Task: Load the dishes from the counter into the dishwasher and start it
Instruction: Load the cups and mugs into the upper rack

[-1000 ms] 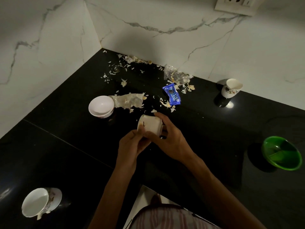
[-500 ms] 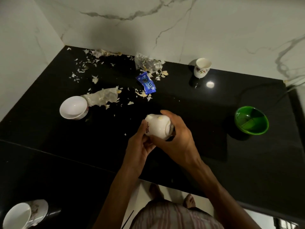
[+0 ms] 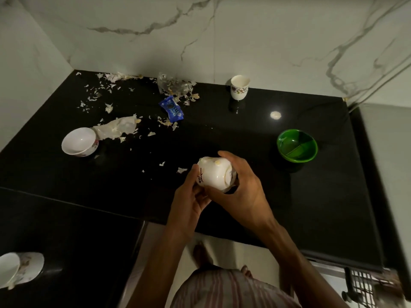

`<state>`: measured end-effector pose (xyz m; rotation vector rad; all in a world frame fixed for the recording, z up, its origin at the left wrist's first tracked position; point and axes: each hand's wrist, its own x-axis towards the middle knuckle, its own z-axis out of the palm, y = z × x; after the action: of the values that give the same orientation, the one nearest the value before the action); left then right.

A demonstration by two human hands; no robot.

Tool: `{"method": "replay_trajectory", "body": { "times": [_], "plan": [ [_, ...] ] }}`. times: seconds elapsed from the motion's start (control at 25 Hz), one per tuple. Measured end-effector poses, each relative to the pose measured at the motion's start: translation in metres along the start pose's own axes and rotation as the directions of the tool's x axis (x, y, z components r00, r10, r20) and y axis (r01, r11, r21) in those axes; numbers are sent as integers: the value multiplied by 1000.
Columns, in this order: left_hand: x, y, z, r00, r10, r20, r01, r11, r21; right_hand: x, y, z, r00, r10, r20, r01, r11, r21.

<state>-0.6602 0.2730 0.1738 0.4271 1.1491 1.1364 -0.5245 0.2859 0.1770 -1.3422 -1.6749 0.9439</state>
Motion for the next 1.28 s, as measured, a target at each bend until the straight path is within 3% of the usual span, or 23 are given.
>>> {"method": "replay_trajectory", "body": {
  "times": [0.44, 0.84, 1.28],
  "plan": [
    [-47, -55, 53, 997, -31, 66, 20, 988, 153, -82, 15, -73, 998, 36, -43, -38, 998, -43],
    [-57, -63, 67, 964, -179, 197, 110, 941, 319, -135, 7, -73, 963, 110, -246, -140, 984, -107],
    [-99, -115, 105, 854, -368, 368, 214, 893, 396, -217, 5, -99, 799, 290, -527, -348, 937, -13]
  ]
}}
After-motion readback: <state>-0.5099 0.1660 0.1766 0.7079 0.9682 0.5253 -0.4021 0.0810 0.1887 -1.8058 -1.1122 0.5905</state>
